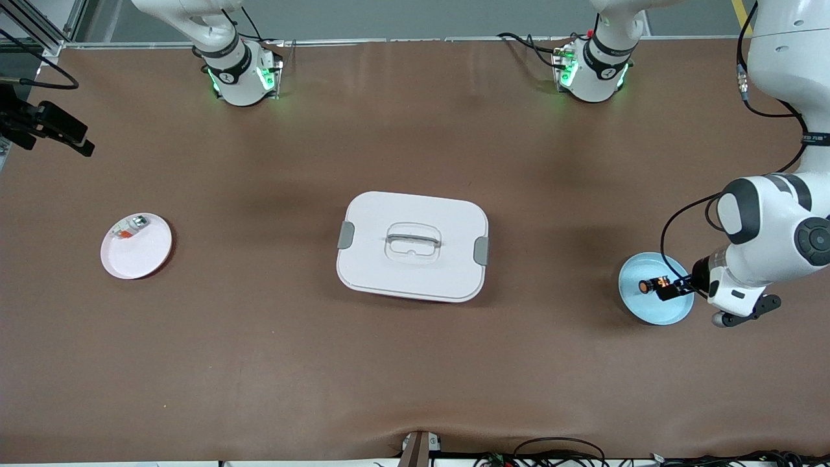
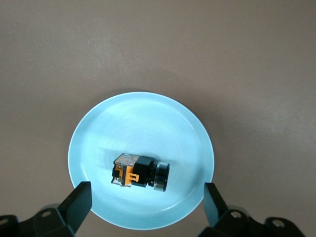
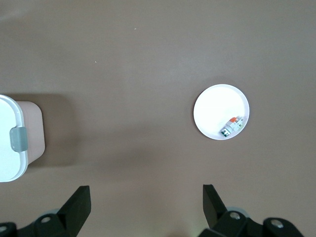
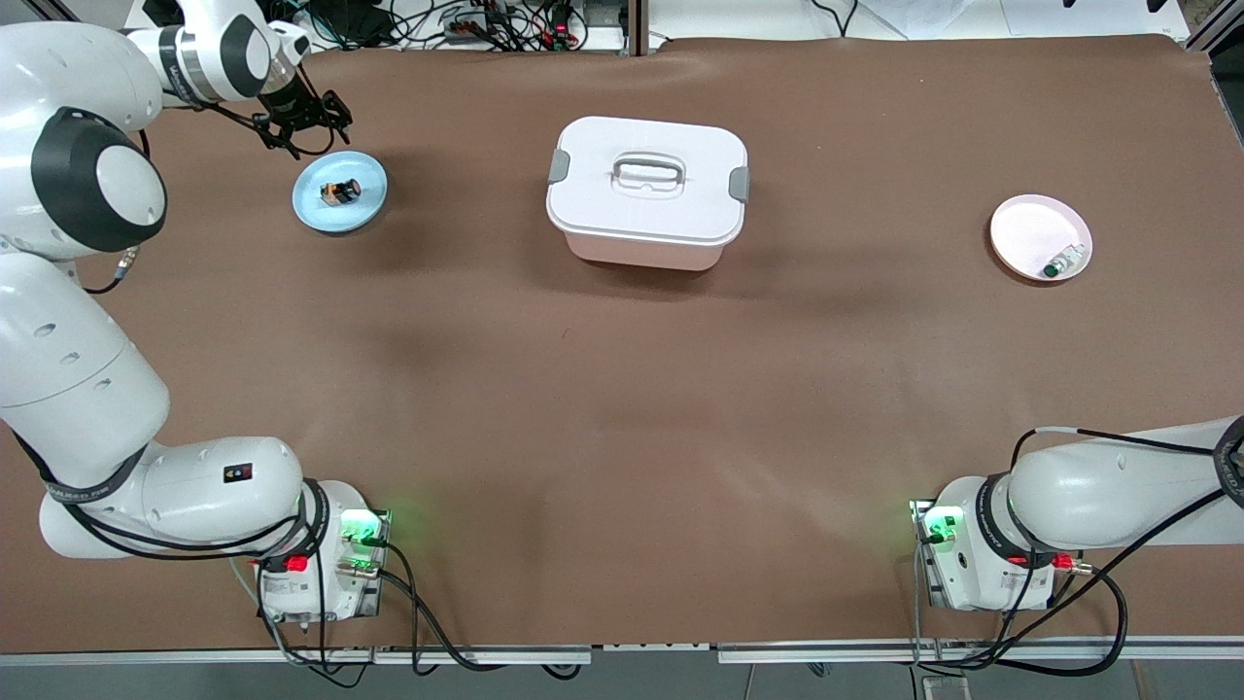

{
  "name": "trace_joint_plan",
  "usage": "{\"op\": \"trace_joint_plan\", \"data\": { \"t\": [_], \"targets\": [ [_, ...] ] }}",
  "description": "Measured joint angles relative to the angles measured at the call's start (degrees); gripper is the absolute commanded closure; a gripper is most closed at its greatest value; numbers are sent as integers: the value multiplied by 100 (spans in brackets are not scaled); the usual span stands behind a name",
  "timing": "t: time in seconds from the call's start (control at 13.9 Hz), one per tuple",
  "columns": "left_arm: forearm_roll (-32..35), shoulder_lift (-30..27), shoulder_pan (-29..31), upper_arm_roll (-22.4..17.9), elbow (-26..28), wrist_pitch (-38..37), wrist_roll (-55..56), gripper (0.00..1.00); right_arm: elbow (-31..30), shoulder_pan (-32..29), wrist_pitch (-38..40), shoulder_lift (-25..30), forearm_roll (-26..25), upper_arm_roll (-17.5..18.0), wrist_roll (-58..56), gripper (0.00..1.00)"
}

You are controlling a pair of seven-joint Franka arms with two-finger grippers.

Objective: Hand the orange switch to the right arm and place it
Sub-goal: 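Close the left gripper on the orange switch and lift it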

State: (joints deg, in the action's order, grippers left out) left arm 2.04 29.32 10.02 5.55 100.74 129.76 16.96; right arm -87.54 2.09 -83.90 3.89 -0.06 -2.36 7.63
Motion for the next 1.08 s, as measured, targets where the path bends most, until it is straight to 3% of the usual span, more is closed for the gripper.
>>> {"op": "trace_joint_plan", "data": {
  "t": [0.43, 1.08],
  "targets": [
    [0, 23, 103, 1, 420, 291, -225, 0, 5, 1, -86, 1, 0, 2, 2, 0],
    [-29, 201, 208, 21, 471, 457, -343, 0, 15, 1, -122, 2, 0, 2, 5, 0]
  ]
}}
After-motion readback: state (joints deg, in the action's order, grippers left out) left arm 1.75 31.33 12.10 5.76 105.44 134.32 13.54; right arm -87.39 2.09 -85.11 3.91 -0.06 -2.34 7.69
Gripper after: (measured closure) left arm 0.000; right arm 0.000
